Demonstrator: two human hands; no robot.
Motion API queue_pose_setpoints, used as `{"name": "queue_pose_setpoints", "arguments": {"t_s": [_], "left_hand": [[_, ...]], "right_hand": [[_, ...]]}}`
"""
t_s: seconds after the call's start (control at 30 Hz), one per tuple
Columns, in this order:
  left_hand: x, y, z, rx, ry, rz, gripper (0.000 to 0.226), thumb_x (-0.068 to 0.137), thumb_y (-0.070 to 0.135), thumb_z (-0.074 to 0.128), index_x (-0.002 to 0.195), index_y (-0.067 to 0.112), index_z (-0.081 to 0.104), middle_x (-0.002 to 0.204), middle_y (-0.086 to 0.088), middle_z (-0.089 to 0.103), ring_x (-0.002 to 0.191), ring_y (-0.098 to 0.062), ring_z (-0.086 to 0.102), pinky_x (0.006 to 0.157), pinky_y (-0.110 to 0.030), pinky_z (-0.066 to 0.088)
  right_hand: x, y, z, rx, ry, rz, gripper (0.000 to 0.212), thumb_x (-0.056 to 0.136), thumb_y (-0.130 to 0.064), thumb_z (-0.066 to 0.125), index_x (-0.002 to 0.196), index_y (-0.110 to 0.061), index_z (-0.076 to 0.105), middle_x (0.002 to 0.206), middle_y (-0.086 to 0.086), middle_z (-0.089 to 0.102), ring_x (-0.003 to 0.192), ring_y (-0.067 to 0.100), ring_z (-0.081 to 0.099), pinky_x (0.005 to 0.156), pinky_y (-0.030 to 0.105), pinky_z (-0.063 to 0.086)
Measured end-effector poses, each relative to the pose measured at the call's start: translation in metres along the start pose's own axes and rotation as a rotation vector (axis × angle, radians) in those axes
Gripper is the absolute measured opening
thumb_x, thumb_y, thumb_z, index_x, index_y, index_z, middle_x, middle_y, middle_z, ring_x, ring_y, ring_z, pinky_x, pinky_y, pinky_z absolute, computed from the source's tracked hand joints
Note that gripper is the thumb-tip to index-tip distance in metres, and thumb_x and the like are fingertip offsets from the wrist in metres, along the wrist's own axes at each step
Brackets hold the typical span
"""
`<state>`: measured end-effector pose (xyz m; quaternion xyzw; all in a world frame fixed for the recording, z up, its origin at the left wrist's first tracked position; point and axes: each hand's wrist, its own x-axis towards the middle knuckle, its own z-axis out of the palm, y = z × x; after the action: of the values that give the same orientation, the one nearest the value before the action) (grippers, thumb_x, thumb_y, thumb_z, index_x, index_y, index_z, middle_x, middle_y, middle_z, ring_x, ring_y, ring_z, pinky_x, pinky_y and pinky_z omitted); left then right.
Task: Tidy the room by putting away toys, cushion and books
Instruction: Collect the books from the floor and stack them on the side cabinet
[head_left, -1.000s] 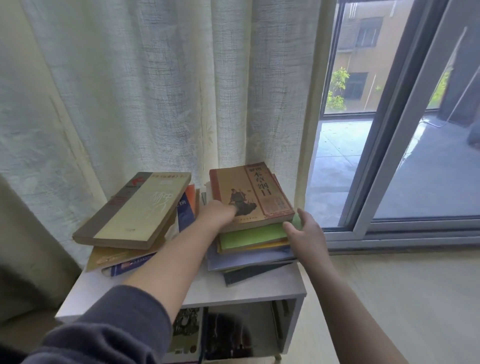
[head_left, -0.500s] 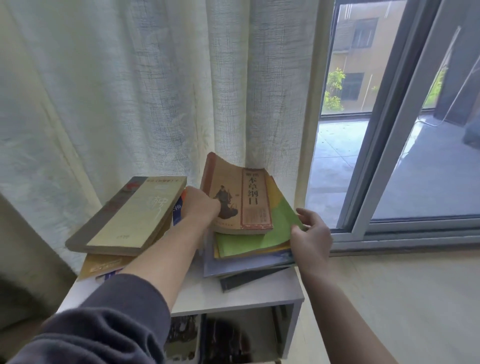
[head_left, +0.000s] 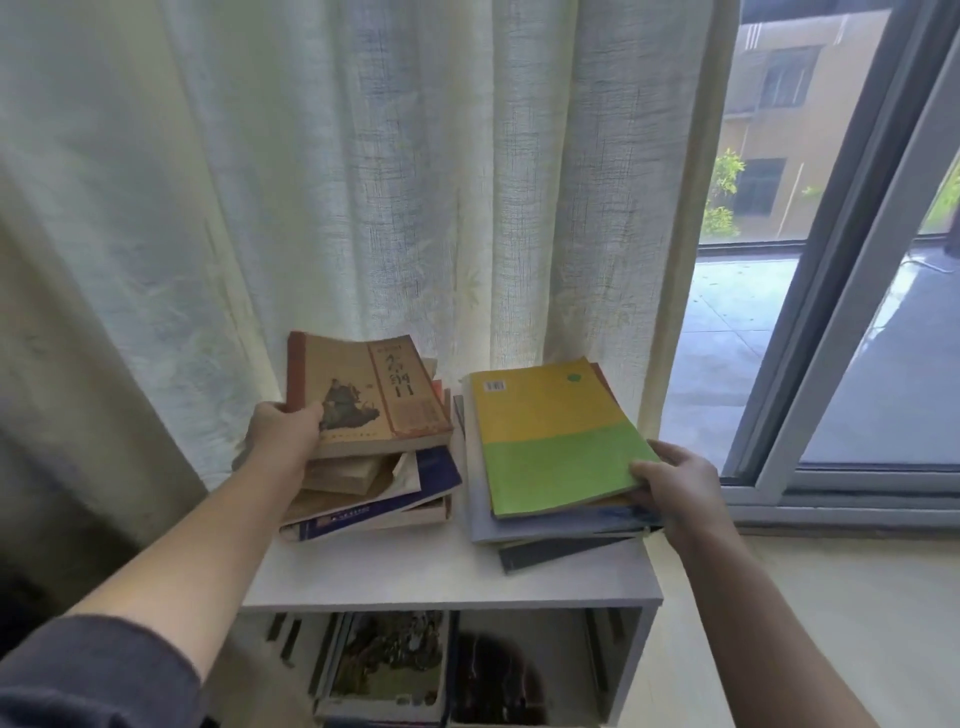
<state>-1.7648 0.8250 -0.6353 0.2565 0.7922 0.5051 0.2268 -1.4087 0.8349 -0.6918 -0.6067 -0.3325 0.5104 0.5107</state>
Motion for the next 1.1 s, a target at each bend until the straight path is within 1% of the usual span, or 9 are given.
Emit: {"name": "queue_pose_setpoints", "arguments": {"t_s": [0.27, 0.43, 0.53, 0.6, 0.73, 0.9, 1.0, 1.03, 1.1], "left_hand": [[-0.008, -0.014, -0.005, 0.912, 0.163, 0.415, 0.041, 0.091, 0.037, 0.05, 0.124, 0.012, 0.051, 0.123, -0.014, 0.047, 0.107, -0.033, 0.05, 0.086, -0.045, 0.046], [-0.043, -0.006, 0.023, 0.799, -0.097, 1.187, 0.059, 0.08, 0.023, 0.061, 0.136, 0.017, 0.046, 0.141, -0.008, 0.046, 0.126, -0.031, 0.045, 0.101, -0.047, 0.038], [-0.063, 0.004, 0.045, 0.903, -0.257, 1.354, 0.079, 0.084, 0.032, 0.066, 0.15, 0.027, 0.023, 0.158, 0.0, 0.023, 0.146, -0.023, 0.02, 0.111, -0.049, 0.026], [-0.075, 0.011, 0.057, 0.868, -0.233, 1.477, 0.073, 0.082, 0.033, 0.069, 0.145, 0.027, 0.031, 0.152, -0.002, 0.036, 0.143, -0.025, 0.029, 0.113, -0.055, 0.026], [-0.088, 0.03, 0.063, 0.504, 0.056, 1.44, 0.047, 0.073, 0.028, 0.073, 0.111, 0.011, 0.053, 0.117, -0.012, 0.058, 0.109, -0.032, 0.057, 0.094, -0.045, 0.047], [-0.09, 0.047, 0.055, 0.554, 0.155, 1.549, 0.079, 0.075, 0.04, 0.067, 0.14, 0.016, 0.03, 0.151, -0.014, 0.026, 0.141, -0.033, 0.026, 0.111, -0.058, 0.027], [-0.097, 0.06, 0.051, 0.634, 0.041, 1.598, 0.069, 0.079, 0.043, 0.065, 0.139, 0.018, 0.039, 0.144, -0.009, 0.045, 0.139, -0.028, 0.035, 0.113, -0.056, 0.024], [-0.097, 0.063, 0.049, 0.635, -0.022, 1.634, 0.056, 0.08, 0.041, 0.068, 0.129, 0.018, 0.052, 0.13, -0.007, 0.06, 0.128, -0.028, 0.05, 0.108, -0.051, 0.035], [-0.097, 0.066, 0.039, 0.6, -0.081, 1.707, 0.026, 0.084, 0.04, 0.064, 0.098, 0.019, 0.069, 0.084, 0.001, 0.072, 0.079, -0.023, 0.069, 0.065, -0.022, 0.046]], "right_hand": [[-0.004, -0.004, -0.001, 0.114, -0.002, -0.03, 0.049, 0.088, 0.013, 0.047, 0.131, -0.008, 0.056, 0.11, 0.01, 0.065, 0.077, 0.033, 0.071, 0.062, 0.033, 0.062], [0.002, -0.01, -0.007, 0.477, -0.082, 0.085, 0.042, 0.092, 0.014, 0.045, 0.13, -0.001, 0.055, 0.106, 0.017, 0.065, 0.08, 0.028, 0.067, 0.059, 0.025, 0.06], [0.004, -0.013, -0.011, 0.588, -0.174, 0.153, 0.041, 0.095, 0.011, 0.04, 0.132, 0.0, 0.054, 0.11, 0.019, 0.064, 0.089, 0.028, 0.066, 0.064, 0.026, 0.061], [0.004, -0.014, -0.013, 0.641, -0.241, 0.194, 0.04, 0.095, 0.01, 0.037, 0.13, 0.001, 0.054, 0.11, 0.02, 0.064, 0.086, 0.027, 0.069, 0.064, 0.025, 0.06], [0.001, -0.014, -0.016, 0.705, -0.321, 0.251, 0.037, 0.093, 0.011, 0.035, 0.119, 0.002, 0.06, 0.1, 0.021, 0.069, 0.073, 0.022, 0.074, 0.056, 0.021, 0.058], [-0.008, -0.021, -0.019, 0.747, -0.375, 0.294, 0.031, 0.095, 0.009, 0.031, 0.109, 0.003, 0.058, 0.078, 0.018, 0.072, 0.061, 0.017, 0.072, 0.046, 0.016, 0.052], [-0.01, -0.022, -0.023, 0.694, -0.427, 0.295, 0.035, 0.095, 0.009, 0.03, 0.111, -0.001, 0.06, 0.092, 0.019, 0.066, 0.056, 0.015, 0.07, 0.041, 0.014, 0.05], [-0.009, -0.02, -0.022, 0.675, -0.451, 0.278, 0.036, 0.094, 0.008, 0.031, 0.113, -0.001, 0.06, 0.096, 0.019, 0.065, 0.059, 0.015, 0.07, 0.045, 0.013, 0.052], [-0.006, -0.017, -0.021, 0.708, -0.476, 0.228, 0.032, 0.097, 0.004, 0.034, 0.116, 0.001, 0.059, 0.099, 0.02, 0.065, 0.069, 0.019, 0.072, 0.056, 0.017, 0.057]]}}
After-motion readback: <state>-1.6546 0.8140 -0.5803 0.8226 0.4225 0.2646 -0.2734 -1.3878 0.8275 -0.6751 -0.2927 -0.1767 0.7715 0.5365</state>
